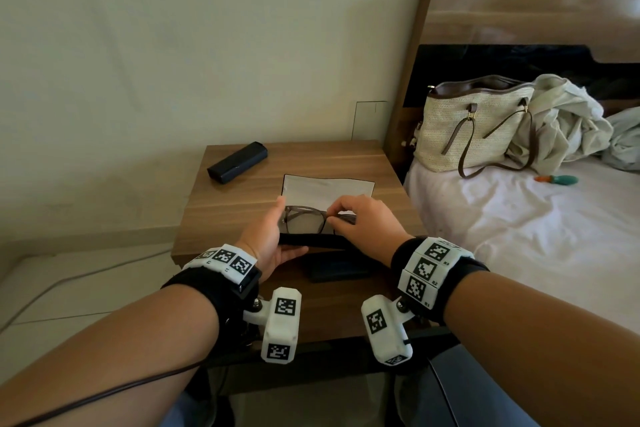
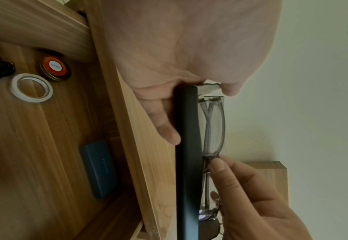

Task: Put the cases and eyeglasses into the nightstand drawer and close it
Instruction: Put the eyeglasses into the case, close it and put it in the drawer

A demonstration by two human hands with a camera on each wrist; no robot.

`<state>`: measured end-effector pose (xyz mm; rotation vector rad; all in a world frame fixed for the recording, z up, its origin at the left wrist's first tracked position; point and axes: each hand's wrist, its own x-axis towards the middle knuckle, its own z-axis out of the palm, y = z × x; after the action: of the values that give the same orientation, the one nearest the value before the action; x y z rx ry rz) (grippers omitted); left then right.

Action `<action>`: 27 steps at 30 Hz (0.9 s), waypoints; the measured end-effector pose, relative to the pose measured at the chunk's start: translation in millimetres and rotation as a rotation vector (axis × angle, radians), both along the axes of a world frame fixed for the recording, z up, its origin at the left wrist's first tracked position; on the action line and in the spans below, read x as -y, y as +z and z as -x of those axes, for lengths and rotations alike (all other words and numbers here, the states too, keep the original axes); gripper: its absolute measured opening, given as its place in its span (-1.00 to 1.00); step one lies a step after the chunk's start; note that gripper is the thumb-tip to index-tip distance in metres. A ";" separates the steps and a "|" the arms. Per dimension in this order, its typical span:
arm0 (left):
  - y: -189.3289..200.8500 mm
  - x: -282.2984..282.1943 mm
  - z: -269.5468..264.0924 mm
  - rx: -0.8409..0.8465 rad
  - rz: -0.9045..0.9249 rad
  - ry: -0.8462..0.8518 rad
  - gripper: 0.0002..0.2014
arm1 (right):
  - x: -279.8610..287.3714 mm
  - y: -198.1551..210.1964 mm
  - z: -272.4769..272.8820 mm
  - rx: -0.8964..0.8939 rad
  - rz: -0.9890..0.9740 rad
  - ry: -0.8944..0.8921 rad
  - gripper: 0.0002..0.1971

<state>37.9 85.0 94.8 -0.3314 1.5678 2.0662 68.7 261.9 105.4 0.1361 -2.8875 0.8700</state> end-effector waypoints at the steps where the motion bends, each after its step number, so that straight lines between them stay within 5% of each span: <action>1: 0.3 -0.1 -0.9 0.002 -0.001 0.001 -0.54 | 0.9 0.2 -1.3 -0.007 -0.009 0.002 -0.83; 8: 1.8 0.5 -4.2 -0.001 -0.016 0.006 -0.62 | 2.5 -1.7 -3.0 -0.060 -0.050 0.009 -0.79; 12: 0.6 5.0 -3.2 -0.005 -0.036 0.026 -0.65 | -4.8 -3.9 0.2 -0.165 -0.003 -0.184 -0.65; 15: -0.5 9.1 -0.8 -0.002 -0.063 0.044 -0.56 | -12.7 0.3 4.1 -0.145 0.292 -0.421 -0.60; 17: -1.3 11.1 0.6 0.004 -0.078 0.065 -0.52 | -19.1 1.0 6.8 0.023 0.538 -0.507 -0.54; 20: -1.5 11.8 3.0 0.011 -0.099 0.092 -0.48 | -21.6 -5.6 4.4 0.334 0.915 -0.471 -0.47; 27: -1.5 9.5 3.3 0.025 -0.134 0.089 -0.47 | -15.5 -10.9 -2.2 0.407 1.412 -0.435 -0.64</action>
<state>34.6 75.5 93.3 -0.3831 1.4148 2.2133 70.9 277.5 94.5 -0.8010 -1.6970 2.6337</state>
